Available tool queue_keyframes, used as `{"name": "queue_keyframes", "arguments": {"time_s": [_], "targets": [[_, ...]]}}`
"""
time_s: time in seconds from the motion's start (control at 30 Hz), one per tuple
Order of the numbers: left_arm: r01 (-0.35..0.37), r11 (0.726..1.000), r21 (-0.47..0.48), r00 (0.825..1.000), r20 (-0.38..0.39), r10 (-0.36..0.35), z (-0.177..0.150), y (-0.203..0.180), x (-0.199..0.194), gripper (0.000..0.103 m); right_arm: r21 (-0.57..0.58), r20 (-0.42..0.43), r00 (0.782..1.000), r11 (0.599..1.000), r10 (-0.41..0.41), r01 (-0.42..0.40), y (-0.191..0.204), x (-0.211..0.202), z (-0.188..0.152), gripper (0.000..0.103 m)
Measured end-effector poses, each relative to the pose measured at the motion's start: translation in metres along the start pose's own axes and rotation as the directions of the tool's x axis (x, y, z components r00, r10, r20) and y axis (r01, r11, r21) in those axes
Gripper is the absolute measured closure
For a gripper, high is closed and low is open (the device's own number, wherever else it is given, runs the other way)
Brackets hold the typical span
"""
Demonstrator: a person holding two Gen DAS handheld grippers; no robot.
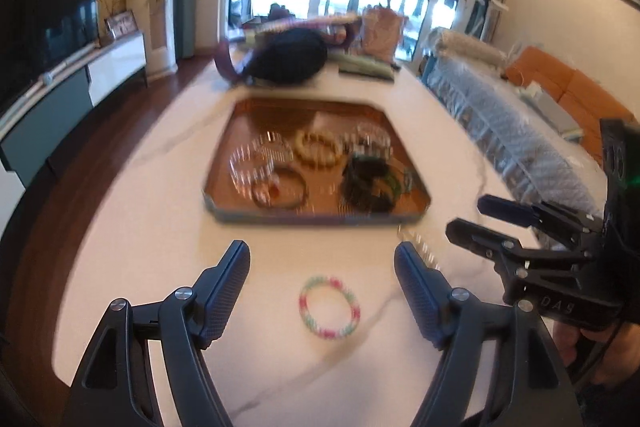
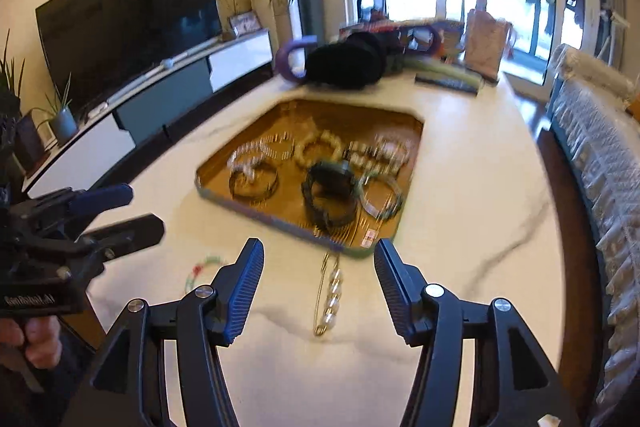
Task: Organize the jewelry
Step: 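Grasp the pink-green bead bracelet with the left tool while the right tool grasps the pearl-gold pin strand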
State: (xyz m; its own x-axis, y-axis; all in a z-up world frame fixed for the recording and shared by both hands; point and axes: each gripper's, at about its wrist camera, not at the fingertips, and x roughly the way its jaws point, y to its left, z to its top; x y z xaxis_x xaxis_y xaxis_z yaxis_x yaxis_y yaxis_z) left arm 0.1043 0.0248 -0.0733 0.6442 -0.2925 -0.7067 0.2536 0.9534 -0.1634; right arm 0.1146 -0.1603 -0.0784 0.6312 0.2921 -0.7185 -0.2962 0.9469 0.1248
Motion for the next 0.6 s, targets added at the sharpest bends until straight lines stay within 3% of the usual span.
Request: {"name": "queue_keyframes", "arguments": {"time_s": [0.1, 0.17, 0.4, 0.43, 0.53, 0.6], "targets": [[0.036, 0.999, 0.002, 0.997, -0.071, -0.036, -0.012, -0.004, 0.017, 0.028, 0.034, -0.057, 0.998, 0.999, 0.037, -0.035, -0.004, 0.015, -0.011, 0.052], [0.019, 1.000, 0.024, 0.997, -0.079, -0.017, -0.018, -0.006, 0.021, 0.028, 0.008, -0.086, 0.996, 0.999, 0.035, -0.035, -0.002, 0.022, -0.016, 0.057], [0.009, 1.000, 0.019, 0.985, -0.173, -0.005, -0.032, -0.003, 0.048, 0.028, -0.015, -0.123, 0.992, 1.000, 0.021, -0.023, -0.002, 0.036, -0.024, 0.058], [0.008, 0.999, 0.037, 0.989, -0.150, -0.002, -0.034, -0.006, 0.046, 0.029, -0.017, -0.127, 0.992, 1.000, 0.024, -0.026, -0.002, 0.038, -0.025, 0.058], [0.001, 0.995, 0.098, 0.990, -0.139, 0.013, -0.038, -0.014, 0.049, 0.036, -0.045, -0.144, 0.989, 0.999, 0.016, -0.023, 0.001, 0.043, -0.027, 0.058], [-0.030, 0.988, 0.152, 0.991, -0.128, 0.050, -0.039, -0.019, 0.050, 0.048, -0.060, -0.158, 0.987, 0.998, 0.005, -0.015, 0.003, 0.048, -0.029, 0.058]]}}
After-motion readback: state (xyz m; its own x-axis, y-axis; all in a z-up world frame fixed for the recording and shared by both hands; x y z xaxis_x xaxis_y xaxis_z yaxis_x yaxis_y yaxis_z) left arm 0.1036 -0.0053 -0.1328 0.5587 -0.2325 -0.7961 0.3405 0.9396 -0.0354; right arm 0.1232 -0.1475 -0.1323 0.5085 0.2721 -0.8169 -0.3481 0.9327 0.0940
